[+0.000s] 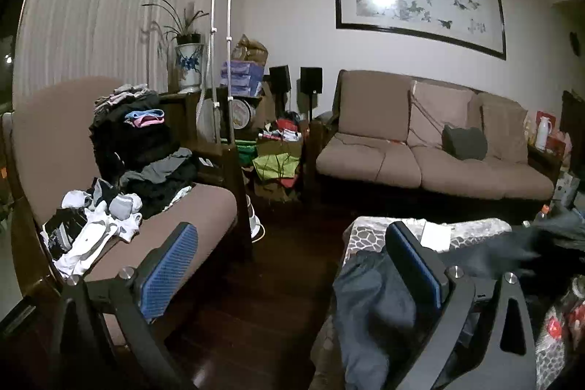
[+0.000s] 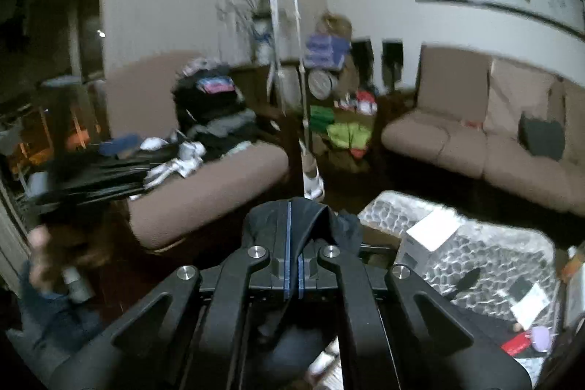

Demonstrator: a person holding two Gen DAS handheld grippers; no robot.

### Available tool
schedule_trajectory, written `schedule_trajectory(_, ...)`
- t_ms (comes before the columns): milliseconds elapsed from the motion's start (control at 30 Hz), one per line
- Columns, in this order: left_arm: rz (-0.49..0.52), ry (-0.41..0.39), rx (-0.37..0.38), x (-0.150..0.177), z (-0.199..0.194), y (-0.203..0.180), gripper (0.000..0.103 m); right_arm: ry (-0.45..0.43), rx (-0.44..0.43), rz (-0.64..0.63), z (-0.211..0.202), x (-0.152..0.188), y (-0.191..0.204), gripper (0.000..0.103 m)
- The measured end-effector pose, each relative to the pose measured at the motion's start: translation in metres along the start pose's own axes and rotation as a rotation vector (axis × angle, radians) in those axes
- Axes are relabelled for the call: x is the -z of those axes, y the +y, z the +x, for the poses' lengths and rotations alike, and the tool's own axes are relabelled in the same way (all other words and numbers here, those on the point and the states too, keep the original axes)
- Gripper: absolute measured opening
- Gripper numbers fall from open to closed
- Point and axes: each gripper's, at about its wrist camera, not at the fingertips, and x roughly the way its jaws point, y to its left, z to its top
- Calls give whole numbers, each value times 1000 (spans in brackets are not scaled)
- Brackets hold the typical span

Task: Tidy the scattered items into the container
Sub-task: 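Lower the black cloth into the cardboard box with both tools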

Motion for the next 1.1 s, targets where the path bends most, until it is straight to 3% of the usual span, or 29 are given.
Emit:
schedule_trajectory(100, 19, 24, 8, 5, 9, -1, 103, 96, -58, 103, 68, 8, -25, 3)
schedule_trajectory(200, 36, 53, 23, 13, 19, -2, 103, 185, -56, 160, 118, 29, -47, 11)
schedule_trajectory(333, 92, 118, 38, 29, 43, -12, 103, 273, -21, 143, 156, 63, -60, 42)
schedule_trajectory(467, 112, 167, 14, 37, 58, -16, 103, 288, -30, 156, 150, 73, -65, 57)
schedule_trajectory(533, 93, 150, 19, 35, 53, -14, 103, 280, -51, 160, 138, 67, -65, 77)
schedule_trajectory(667, 48, 125, 40, 31, 44, -10, 103, 234, -106, 144, 102, 49, -55, 92)
schedule_trajectory(733, 27, 119, 55, 29, 42, -8, 103, 243, -79, 107, 84, 41, -48, 99)
schedule_trajectory(867, 28, 109, 56, 28, 40, -11, 103, 183, 96, 14, 46, 33, -35, 99)
schedule_trajectory(933, 27, 109, 63, 28, 40, -13, 103, 131, 124, -19, 33, 32, -25, 95)
schedule_trajectory(967, 28, 109, 65, 28, 40, -14, 103, 163, 112, -25, 41, 36, -20, 91)
schedule_trajectory(1000, 30, 110, 65, 28, 40, -15, 103, 199, 100, -31, 49, 39, -15, 70)
schedule_trajectory(1033, 31, 111, 65, 28, 40, -16, 103, 234, 87, -36, 58, 43, -10, 41)
schedule_trajectory(1100, 28, 114, 69, 28, 41, -16, 103, 315, 10, -3, 84, 55, -6, 15)
